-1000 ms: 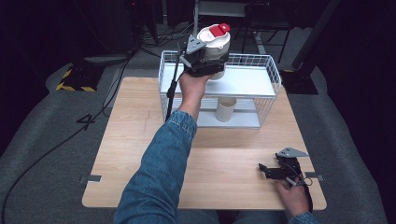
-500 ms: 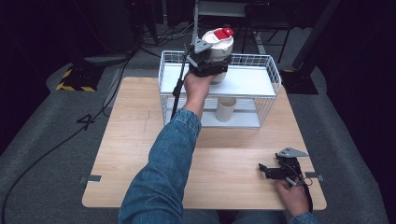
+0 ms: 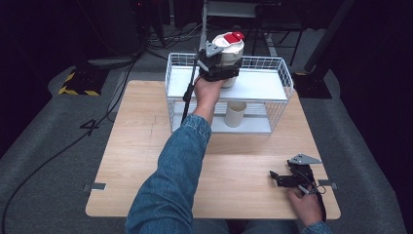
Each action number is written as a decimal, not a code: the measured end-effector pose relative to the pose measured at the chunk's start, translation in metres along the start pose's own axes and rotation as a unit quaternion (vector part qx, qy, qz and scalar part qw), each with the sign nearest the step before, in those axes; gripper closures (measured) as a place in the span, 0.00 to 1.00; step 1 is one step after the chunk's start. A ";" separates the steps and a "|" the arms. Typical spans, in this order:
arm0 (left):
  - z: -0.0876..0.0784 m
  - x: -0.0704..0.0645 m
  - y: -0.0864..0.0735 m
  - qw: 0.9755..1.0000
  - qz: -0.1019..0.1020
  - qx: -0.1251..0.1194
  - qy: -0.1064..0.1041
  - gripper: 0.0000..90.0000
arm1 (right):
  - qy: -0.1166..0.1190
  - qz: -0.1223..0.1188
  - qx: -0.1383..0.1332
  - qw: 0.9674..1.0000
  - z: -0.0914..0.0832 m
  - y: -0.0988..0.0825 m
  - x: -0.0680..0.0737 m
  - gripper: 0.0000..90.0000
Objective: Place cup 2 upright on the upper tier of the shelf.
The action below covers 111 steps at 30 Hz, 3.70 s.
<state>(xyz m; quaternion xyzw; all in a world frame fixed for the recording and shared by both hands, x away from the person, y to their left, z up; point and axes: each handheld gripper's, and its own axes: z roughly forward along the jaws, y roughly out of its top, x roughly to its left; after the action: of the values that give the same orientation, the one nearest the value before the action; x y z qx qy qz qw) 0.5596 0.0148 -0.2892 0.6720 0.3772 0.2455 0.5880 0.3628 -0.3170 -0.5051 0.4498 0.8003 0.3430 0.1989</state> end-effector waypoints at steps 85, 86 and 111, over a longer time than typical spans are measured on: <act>-0.147 -0.019 0.014 0.999 0.042 -0.002 -0.025 0.03 | -0.001 0.000 0.000 1.000 0.002 0.002 0.001 0.11; -0.151 -0.019 0.013 0.999 0.043 -0.004 -0.025 0.03 | -0.001 0.001 0.000 1.000 0.002 0.002 0.001 0.11; -0.233 -0.008 -0.043 0.997 0.058 0.052 -0.031 0.05 | 0.000 0.000 0.001 1.000 0.002 0.002 0.001 0.11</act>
<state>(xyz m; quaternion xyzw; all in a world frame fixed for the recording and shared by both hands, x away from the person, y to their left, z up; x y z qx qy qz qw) 0.3651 0.1505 -0.2860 0.7294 0.3319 0.2385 0.5486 0.3643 -0.3147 -0.5051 0.4496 0.8008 0.3424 0.1985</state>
